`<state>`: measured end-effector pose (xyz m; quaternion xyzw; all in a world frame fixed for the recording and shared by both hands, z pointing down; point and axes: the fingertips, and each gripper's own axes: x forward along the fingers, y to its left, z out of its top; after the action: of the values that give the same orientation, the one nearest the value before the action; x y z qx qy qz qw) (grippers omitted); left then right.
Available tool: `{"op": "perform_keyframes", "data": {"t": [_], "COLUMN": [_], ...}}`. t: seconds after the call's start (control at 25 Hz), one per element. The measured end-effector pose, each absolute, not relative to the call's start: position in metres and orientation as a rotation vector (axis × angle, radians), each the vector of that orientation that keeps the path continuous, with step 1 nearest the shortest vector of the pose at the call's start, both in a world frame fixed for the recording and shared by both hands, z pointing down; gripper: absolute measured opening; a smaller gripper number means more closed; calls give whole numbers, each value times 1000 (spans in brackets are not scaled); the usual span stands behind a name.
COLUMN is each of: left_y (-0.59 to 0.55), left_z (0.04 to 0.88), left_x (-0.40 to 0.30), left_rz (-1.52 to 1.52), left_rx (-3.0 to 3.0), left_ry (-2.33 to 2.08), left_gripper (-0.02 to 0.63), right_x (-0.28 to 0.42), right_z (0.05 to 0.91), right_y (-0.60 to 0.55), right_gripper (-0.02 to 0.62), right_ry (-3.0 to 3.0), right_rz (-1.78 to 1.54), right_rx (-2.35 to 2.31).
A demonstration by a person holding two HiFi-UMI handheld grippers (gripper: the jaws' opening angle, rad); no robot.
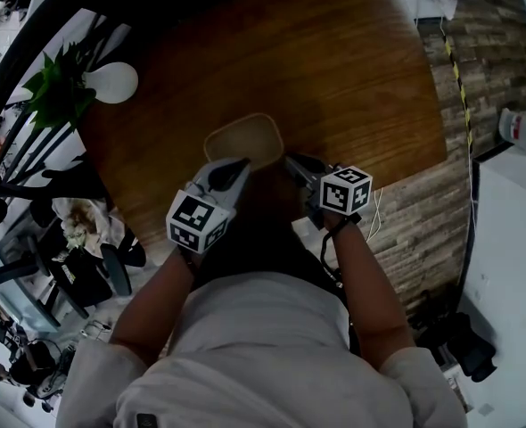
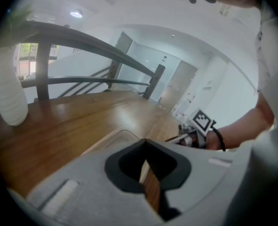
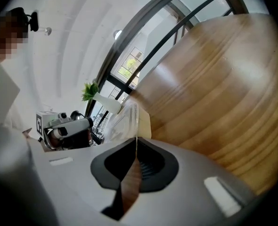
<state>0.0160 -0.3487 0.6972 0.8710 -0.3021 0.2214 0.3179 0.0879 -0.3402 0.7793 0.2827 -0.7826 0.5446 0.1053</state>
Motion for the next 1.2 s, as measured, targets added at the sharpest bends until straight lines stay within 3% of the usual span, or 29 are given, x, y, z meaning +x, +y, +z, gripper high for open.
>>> {"op": "perform_keyframes", "data": {"t": [0.52, 1.2], "left_y": [-339, -310], "left_z": [683, 625], "left_x": [20, 20], "left_rz": [561, 502], "left_rx": [2301, 2342], "left_ry": [-824, -939], "left_gripper": [3, 3], "right_x": [83, 52], "right_z": [747, 637], "right_y": [-336, -305], "right_gripper": [6, 6], "right_ry": [-2389, -2599], "right_rz": [1549, 1453], "right_rx": [818, 649]}}
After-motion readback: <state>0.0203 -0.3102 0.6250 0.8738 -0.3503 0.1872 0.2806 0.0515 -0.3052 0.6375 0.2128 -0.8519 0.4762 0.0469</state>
